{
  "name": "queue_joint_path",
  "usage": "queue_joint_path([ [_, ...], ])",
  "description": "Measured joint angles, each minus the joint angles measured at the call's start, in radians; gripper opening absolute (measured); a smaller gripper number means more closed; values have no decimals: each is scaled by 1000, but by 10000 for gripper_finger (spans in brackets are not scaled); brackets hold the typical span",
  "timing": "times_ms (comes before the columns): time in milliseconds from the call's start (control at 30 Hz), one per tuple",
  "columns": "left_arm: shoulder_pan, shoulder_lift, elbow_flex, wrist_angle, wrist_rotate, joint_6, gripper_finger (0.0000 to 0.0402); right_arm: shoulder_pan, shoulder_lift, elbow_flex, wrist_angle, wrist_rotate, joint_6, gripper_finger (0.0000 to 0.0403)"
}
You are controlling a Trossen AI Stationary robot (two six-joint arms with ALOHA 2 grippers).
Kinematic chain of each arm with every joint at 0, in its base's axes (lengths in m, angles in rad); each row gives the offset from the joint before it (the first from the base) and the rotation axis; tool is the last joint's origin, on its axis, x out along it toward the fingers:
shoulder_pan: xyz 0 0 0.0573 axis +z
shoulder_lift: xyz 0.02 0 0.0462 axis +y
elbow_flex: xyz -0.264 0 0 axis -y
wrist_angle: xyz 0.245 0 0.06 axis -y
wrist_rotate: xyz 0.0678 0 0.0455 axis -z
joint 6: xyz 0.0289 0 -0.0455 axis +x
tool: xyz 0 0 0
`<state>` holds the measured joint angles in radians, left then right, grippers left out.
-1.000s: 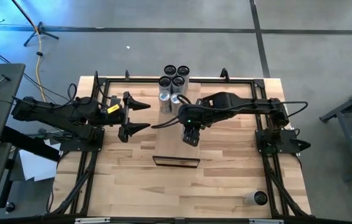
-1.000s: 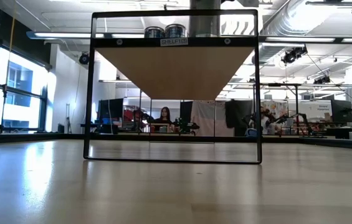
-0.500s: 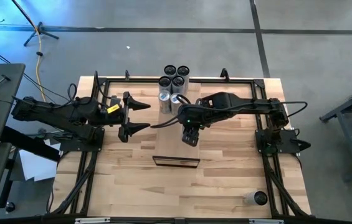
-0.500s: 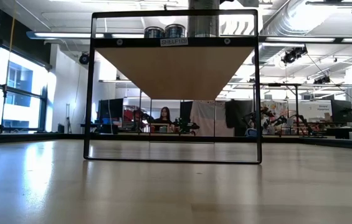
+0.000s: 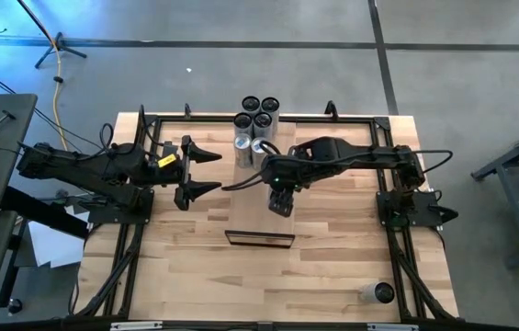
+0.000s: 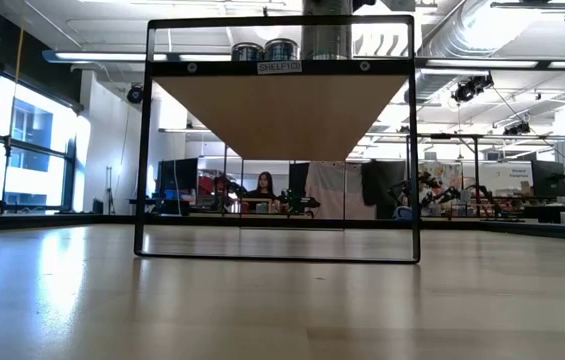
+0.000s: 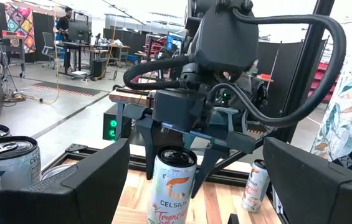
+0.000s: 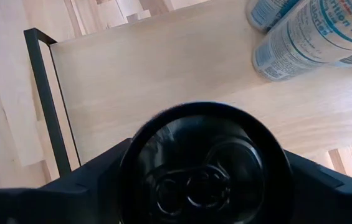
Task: Place canned beverage on shelf
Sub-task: Put the top white yellow soda can on the shelf
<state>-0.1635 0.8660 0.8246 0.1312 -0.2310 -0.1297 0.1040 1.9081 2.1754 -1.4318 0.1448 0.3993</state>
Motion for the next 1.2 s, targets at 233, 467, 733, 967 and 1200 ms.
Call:
queue_joint_path([
  [233, 0, 0, 0, 0, 0, 0, 337, 0, 0, 0, 4, -5, 7, 392],
  [467, 0, 0, 0, 0, 0, 1, 337, 0, 0, 0, 6, -45, 4, 392],
  [733, 0, 0, 0, 0, 0, 1, 337, -18, -17, 2, -66, -131, -33, 397],
  [967, 0, 0, 0, -5, 0, 1, 337, 8, -50, 2, -138, -103, -62, 397],
  [1200, 0, 0, 0, -6, 0, 0, 337, 86, -146, -33, -138, 144, -9, 397],
])
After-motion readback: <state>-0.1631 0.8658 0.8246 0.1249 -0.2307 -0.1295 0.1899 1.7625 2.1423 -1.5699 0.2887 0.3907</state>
